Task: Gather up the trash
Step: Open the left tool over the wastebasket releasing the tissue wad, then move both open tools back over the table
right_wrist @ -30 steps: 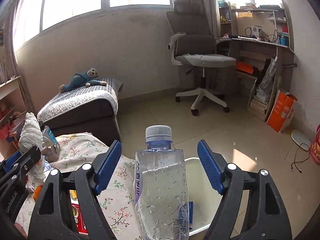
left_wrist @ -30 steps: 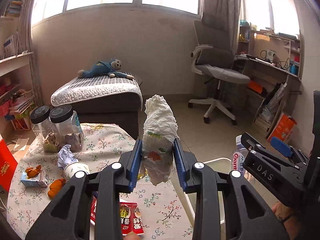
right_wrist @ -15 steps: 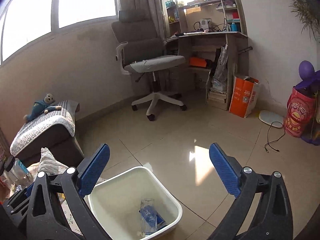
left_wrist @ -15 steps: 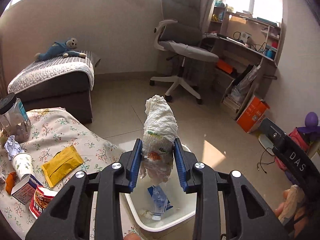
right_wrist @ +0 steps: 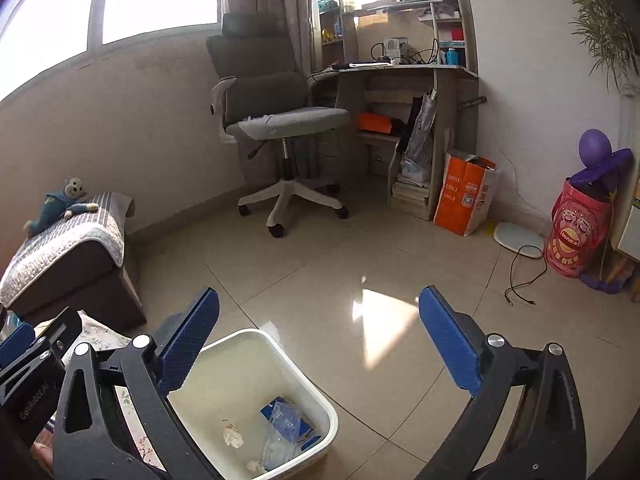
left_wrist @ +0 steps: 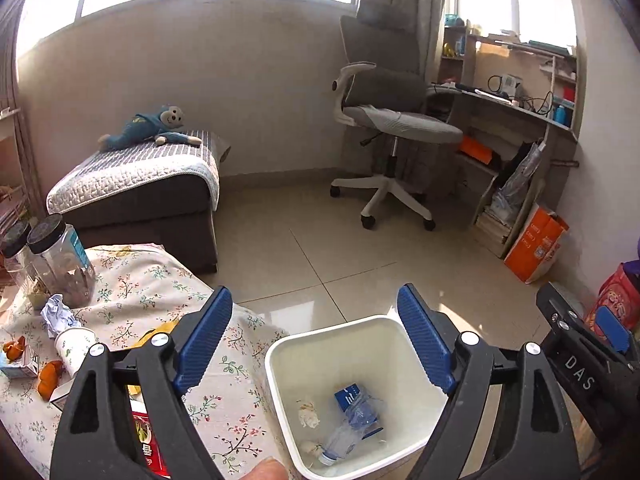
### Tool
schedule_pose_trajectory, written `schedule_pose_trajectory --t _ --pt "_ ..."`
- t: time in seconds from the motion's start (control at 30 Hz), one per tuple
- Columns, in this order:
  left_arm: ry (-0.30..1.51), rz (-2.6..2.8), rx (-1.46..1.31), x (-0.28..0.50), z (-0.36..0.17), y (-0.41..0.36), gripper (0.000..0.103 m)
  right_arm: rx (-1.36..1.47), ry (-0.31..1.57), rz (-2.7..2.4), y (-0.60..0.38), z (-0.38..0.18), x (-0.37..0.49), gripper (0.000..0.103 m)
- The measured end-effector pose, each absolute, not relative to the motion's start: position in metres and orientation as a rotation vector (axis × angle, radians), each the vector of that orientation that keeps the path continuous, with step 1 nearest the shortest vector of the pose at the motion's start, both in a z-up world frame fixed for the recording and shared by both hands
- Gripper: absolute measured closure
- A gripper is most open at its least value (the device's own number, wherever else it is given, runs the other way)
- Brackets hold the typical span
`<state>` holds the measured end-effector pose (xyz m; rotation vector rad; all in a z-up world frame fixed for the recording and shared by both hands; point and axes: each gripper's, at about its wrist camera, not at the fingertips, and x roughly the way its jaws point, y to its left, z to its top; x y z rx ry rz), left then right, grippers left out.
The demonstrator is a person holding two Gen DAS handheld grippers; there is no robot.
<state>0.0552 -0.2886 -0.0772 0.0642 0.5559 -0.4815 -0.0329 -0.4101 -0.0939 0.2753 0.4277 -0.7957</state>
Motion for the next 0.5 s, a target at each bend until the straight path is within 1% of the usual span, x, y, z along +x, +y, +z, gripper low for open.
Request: schedule_pose_trajectory --t 0.07,0.23,0.5 --pt "0.520 -0.441 0.076 0.054 -0.074 -0.277 0.013 0.272 0.421 -0.775 -0.401 -0.092 -0.029 0.007" --pt "0.442 -0.312 0.065 0.058 -0.067 -0.237 0.007 0.216 0.410 -0.755 -0.374 -0.089 -0.015 0.007" --pt "0.472 -0.243 0.036 0.073 -0.066 -0.193 0.007 0.167 0.399 -0.697 -0.334 -0.083 0.007 0.007"
